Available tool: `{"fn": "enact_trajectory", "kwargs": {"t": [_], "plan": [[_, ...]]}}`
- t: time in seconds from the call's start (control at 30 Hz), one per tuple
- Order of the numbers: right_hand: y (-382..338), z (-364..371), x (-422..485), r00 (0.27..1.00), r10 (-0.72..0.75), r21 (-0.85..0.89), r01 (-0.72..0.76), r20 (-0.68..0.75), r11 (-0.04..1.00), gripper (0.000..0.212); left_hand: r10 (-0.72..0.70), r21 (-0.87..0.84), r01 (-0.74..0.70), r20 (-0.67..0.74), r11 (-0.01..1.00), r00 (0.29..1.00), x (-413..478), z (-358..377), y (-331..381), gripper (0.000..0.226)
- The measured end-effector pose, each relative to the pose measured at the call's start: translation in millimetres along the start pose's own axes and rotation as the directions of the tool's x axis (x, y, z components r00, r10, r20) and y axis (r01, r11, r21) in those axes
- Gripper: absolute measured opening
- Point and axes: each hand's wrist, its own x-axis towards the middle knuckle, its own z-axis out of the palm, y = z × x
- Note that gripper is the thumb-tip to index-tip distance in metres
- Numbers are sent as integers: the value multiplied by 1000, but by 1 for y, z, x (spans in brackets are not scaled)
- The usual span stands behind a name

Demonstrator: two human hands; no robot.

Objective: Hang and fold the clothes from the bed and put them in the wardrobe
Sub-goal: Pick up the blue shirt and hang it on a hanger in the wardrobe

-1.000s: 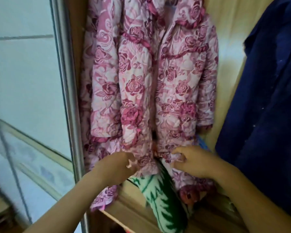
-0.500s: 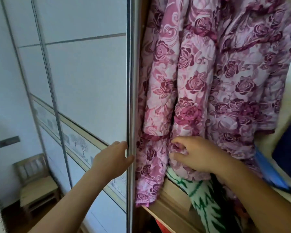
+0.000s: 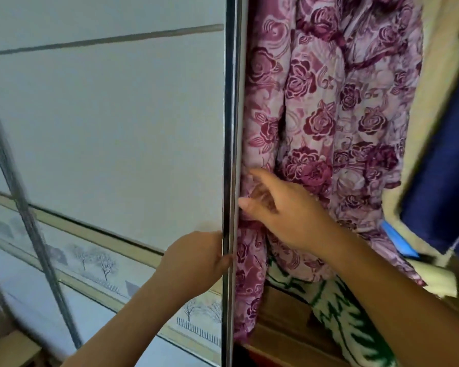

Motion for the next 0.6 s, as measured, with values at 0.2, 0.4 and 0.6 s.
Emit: {"fn": "enact_trajectory", "kwargs": {"t": [0.2,0.4,0.6], "plan": [[-2,-15,-21,987,98,88,-87,-125,992,80,173,1,-173,-22,985,985,-1,15,41,20],[11,-55,-76,945,276,142,-254,-173,957,67,385,81,-377,-127,923,914,-3,25,103,22],[24,-104,-143,873,392,101,-380,-289,920,42,590,39,-605,-275,796,759,-10,63,164,16]]}}
